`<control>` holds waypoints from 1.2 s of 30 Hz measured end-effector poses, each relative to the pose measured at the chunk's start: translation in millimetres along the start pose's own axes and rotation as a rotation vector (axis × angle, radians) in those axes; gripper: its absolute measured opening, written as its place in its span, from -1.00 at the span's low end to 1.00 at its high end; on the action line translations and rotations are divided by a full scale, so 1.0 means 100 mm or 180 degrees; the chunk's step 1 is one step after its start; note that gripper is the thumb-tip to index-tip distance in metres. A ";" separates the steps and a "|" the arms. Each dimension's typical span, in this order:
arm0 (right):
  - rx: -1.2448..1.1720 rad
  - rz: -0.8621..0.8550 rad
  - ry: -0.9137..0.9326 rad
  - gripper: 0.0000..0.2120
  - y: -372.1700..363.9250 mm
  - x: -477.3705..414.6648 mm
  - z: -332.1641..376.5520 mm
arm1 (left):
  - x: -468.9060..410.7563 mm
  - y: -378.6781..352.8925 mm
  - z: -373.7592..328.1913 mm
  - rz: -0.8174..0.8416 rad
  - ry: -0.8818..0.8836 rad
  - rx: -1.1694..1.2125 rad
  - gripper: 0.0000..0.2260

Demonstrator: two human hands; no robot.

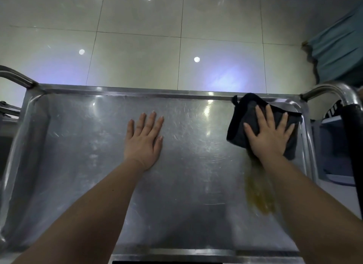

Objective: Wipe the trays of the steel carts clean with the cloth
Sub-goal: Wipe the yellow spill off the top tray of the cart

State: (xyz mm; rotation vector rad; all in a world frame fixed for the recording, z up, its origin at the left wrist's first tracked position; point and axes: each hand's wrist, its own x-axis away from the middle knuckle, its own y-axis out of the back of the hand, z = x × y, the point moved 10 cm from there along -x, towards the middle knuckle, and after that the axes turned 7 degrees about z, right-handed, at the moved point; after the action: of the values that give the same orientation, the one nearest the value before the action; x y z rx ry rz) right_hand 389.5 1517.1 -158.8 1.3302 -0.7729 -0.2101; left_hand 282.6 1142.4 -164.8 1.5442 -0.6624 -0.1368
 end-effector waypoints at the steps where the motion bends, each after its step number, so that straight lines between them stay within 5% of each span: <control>1: -0.0063 -0.0048 -0.0097 -0.26 0.00 0.01 0.05 | 0.00 0.01 0.00 0.0001 0.0002 -0.0007 -0.47; 4: -0.0126 -0.0081 -0.0084 -0.26 -0.03 0.11 0.51 | 0.00 0.01 0.02 0.0021 -0.0006 0.0002 -0.47; 11: 0.0448 0.0063 0.1320 -0.32 -0.31 0.57 1.95 | 0.00 0.04 0.01 0.0014 0.0028 0.0041 -0.46; 16: 0.0448 0.0039 0.1357 -0.33 -0.19 0.35 1.71 | 0.00 0.01 0.02 0.0072 0.0048 0.0009 -0.47; 23: 0.0116 -0.0091 0.0586 -0.31 -0.04 0.08 0.68 | 0.01 0.03 -0.01 0.0056 -0.0002 0.0038 -0.47; 27: -0.0059 -0.0085 0.0371 -0.31 -0.09 0.17 0.68 | 0.00 0.03 0.00 0.0067 0.0024 0.0015 -0.46; 36: 0.0364 -0.0087 0.1599 -0.31 -0.44 0.88 1.99 | 0.00 0.01 0.03 0.0020 0.0044 -0.0020 -0.47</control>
State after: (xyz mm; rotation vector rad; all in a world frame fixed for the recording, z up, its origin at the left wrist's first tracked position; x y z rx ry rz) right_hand 344.8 1299.3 -158.3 1.4230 -0.3446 0.1479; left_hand 280.6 1139.9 -163.8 1.5357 -0.6554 -0.1232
